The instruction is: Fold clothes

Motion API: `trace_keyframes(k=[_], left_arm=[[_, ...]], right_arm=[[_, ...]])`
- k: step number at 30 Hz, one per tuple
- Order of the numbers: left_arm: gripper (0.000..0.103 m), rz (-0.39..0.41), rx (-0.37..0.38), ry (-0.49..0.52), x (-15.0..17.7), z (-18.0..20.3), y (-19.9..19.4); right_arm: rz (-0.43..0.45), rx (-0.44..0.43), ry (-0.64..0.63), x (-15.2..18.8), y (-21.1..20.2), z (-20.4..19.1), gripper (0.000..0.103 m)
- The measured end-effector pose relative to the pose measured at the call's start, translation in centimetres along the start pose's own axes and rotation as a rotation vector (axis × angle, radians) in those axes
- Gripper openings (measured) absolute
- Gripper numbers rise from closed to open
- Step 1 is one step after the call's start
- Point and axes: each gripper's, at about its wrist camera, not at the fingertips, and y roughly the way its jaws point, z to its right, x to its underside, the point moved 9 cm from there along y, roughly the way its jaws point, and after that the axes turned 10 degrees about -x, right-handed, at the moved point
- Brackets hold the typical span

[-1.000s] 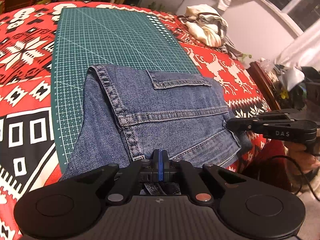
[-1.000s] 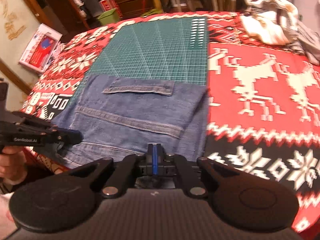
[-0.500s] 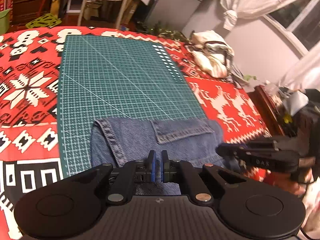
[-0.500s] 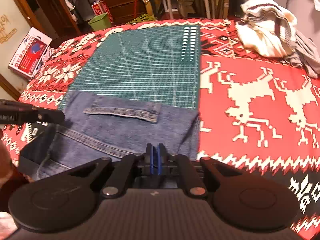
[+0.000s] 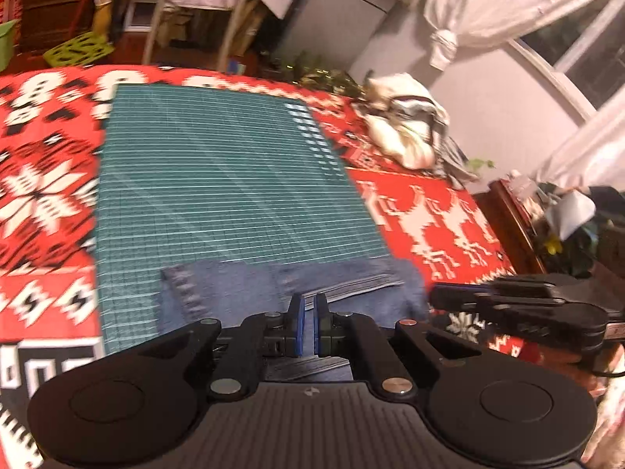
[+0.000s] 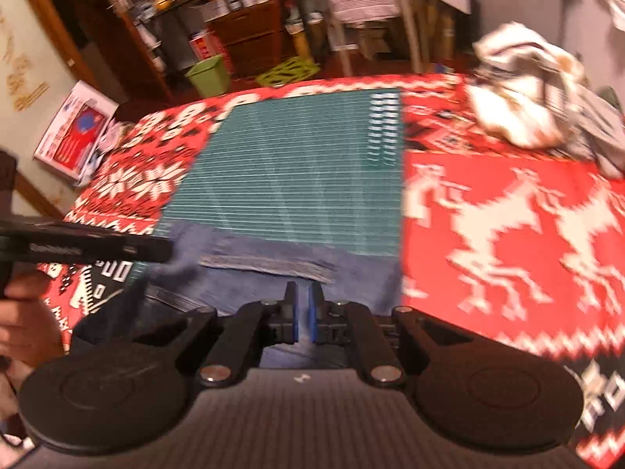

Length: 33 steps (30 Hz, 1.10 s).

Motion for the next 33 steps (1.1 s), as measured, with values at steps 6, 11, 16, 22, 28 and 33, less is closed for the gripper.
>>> trace_keyframes(k=[6, 11, 16, 22, 28, 33], left_arm=[[0.002, -0.032, -0.027, 0.048, 0.9, 0.4, 1.8], [0.003, -0.038, -0.038, 0.029, 2.0, -1.5, 1.7], [0.003, -0.018, -0.051, 0.01, 2.5, -2.8, 0.7], [0.002, -0.018, -0.072, -0.042, 2.4, -4.0, -0.1], [0.002, 0.047, -0.137, -0.03, 0.8, -3.6, -1.5], [0.002, 0.049, -0.112, -0.087, -1.3, -4.6, -0.8]], right_arm=[[-0.034, 0.016, 0.003, 1.1, 1.6, 0.8, 0.0], [-0.022, 0.039, 0.024, 2.1, 1.2, 2.4, 0.0], [-0.01, 0.061, 0.045, 3.1, 0.8, 4.0, 0.0], [-0.003, 0.06, 0.07, 2.0, 1.1, 4.6, 0.002], [0.003, 0.059, 0.096, 1.0, 1.4, 5.2, 0.002], [0.009, 0.059, 0.117, 0.1, 1.7, 5.7, 0.002]])
